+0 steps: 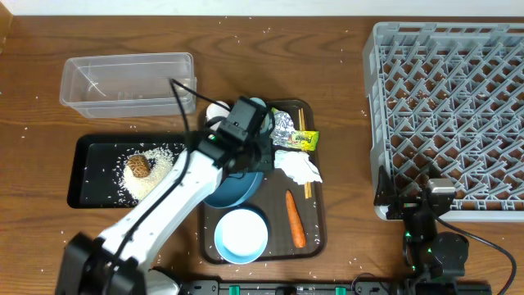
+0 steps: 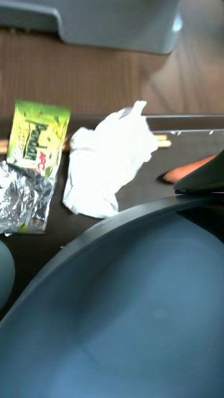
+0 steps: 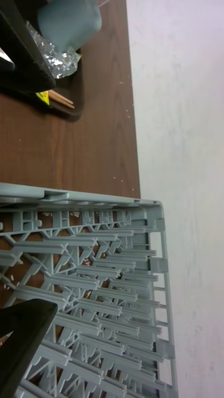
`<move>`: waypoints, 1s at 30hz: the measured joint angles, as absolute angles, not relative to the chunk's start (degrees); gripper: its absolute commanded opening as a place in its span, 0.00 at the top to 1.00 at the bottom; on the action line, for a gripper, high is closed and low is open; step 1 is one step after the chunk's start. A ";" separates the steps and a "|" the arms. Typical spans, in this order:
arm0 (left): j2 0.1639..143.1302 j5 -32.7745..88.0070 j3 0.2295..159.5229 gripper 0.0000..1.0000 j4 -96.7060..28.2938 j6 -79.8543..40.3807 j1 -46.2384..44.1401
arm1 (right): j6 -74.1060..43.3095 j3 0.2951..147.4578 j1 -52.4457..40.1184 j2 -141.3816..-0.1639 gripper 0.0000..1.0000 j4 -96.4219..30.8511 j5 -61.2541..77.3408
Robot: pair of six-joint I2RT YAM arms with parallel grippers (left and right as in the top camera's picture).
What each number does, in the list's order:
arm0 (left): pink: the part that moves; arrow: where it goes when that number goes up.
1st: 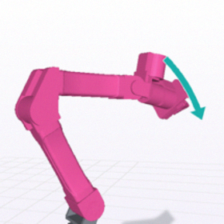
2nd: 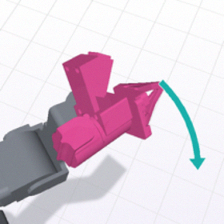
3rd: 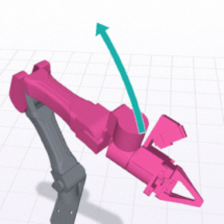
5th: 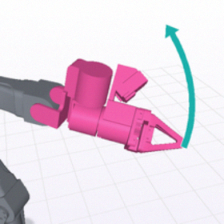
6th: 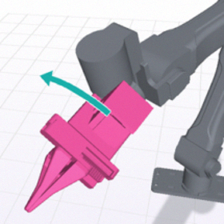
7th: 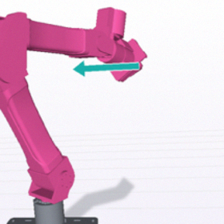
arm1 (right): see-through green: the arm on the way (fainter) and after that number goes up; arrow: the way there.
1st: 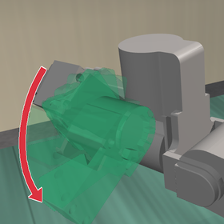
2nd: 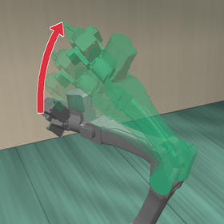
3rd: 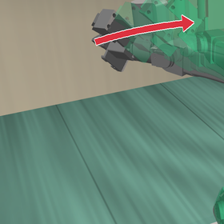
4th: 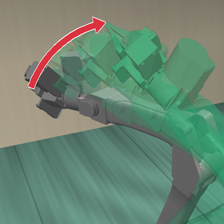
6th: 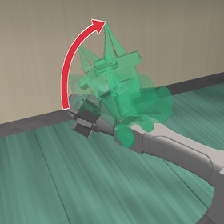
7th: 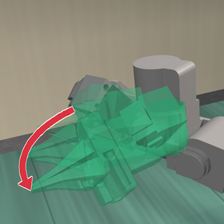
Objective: Sort waste into correct bins and load items into the dishwasher rack
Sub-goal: 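Carry the teal plate back and set it on the brown tray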
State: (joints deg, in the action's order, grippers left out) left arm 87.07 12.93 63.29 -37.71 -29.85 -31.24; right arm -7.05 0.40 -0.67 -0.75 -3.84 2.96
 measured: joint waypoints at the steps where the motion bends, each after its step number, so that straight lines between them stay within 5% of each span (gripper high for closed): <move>1: 87.79 12.93 63.29 0.94 -37.26 -30.00 -31.24 | -7.07 0.40 -0.67 -0.75 0.01 -3.84 2.96; 4: 88.84 13.10 63.29 0.88 -37.15 -30.15 -31.42 | -7.05 0.40 -0.67 -0.75 0.01 -3.84 2.96; 8: 88.82 13.58 63.29 0.57 -37.26 -30.02 -31.40 | -7.05 0.40 -0.67 -0.75 0.01 -3.84 2.96; 22: 83.53 21.10 63.29 0.55 -39.51 -30.74 -31.90 | -7.05 0.40 -0.67 -0.75 0.01 -3.84 2.96; 30: 80.34 22.98 63.35 0.46 -41.25 -36.27 -44.27 | -7.05 0.40 -0.67 -0.75 0.01 -3.84 2.96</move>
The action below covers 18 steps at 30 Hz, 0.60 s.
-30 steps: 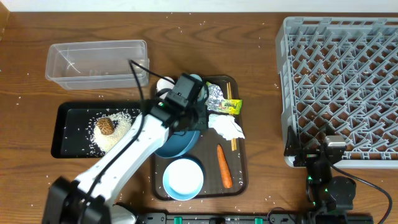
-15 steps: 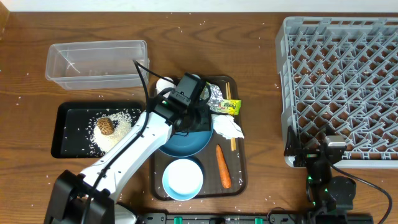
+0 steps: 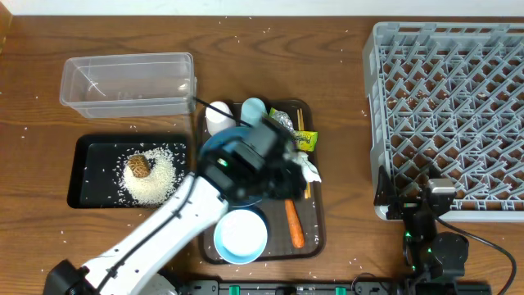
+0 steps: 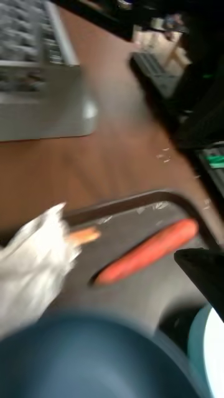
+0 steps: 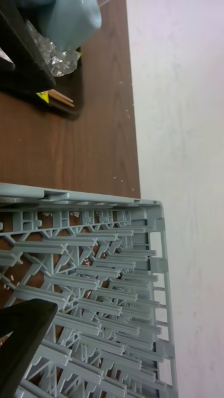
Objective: Sort waste into correct bins and load items into the dishwasher rack
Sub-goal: 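Carry the teal plate back and set it on the brown tray, then grasp the orange carrot on the brown tray with the left gripper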
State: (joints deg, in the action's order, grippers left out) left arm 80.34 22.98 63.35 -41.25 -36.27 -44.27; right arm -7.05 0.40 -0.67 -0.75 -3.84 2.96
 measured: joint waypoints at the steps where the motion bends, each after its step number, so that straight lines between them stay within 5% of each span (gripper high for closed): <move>1: 80.88 22.13 63.37 0.46 -41.78 -37.95 -46.41 | -7.07 0.40 -0.67 -0.75 0.01 -3.81 2.96; 18: 98.37 10.96 63.42 0.46 -44.14 -58.74 -57.65 | -7.05 0.40 -0.67 -0.75 0.01 -3.84 2.94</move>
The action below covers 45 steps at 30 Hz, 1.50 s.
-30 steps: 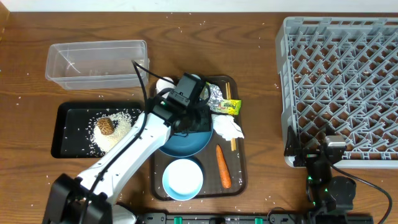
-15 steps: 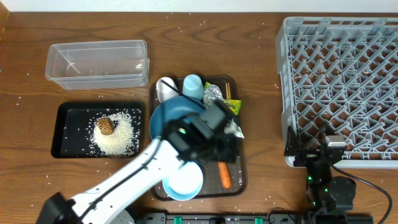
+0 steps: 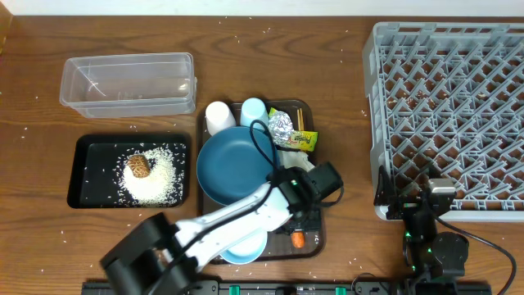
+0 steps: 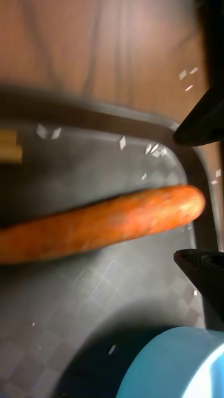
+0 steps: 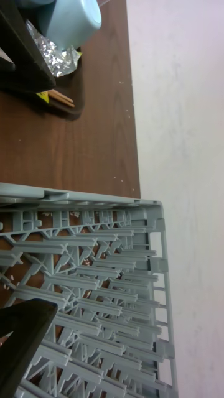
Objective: Sort waste into correct bins and load items into the dishwasher rack
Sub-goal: 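Grasp the orange carrot on the brown tray with the left gripper, then carry the carrot left and drop it onto the black tray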
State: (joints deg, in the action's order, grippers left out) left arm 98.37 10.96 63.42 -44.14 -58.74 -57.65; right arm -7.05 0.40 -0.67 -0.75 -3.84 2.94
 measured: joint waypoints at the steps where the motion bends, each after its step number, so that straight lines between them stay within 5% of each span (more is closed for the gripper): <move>1: 99.33 10.92 63.42 0.46 -43.86 -59.16 -57.65 | -7.05 0.40 -0.67 -0.75 0.01 -3.84 2.96; 16: 106.74 10.35 63.99 0.50 -41.69 -61.56 -57.36 | -7.05 0.40 -0.67 -0.75 0.01 -3.84 2.96; 28: 106.74 10.35 64.03 0.78 -41.63 -61.69 -57.14 | -7.07 0.40 -0.67 -0.75 0.01 -3.84 2.96; 45: 96.49 10.55 64.12 0.81 -45.69 -61.41 -56.95 | -7.05 0.40 -0.67 -0.75 0.01 -3.84 2.96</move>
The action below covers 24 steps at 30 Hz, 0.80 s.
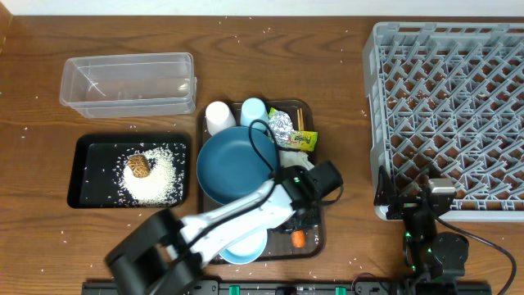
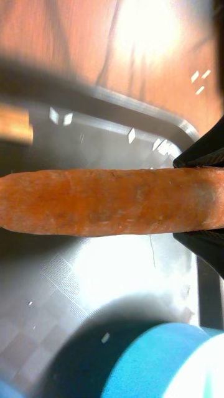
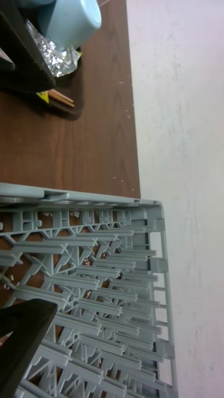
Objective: Sort waste into correct bins and load items into the dishwasher rack
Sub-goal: 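Carry the carrot left and drop it onto the black tray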
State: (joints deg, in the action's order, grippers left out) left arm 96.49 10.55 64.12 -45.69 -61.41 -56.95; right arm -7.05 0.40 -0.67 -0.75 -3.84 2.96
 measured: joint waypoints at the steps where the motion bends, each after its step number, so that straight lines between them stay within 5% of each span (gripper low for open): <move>1: 94.83 10.57 64.12 0.81 -45.89 -60.99 -56.64 | -7.05 0.40 -0.67 -0.75 0.01 -3.84 2.96; 7: 84.07 10.83 64.12 0.81 -51.77 -57.04 -48.90 | -7.07 0.40 -0.67 -0.75 0.01 -3.86 2.96; 24: 77.21 3.62 64.10 0.81 -57.06 -43.16 -0.38 | -7.07 0.40 -0.67 -0.75 0.01 -3.84 2.96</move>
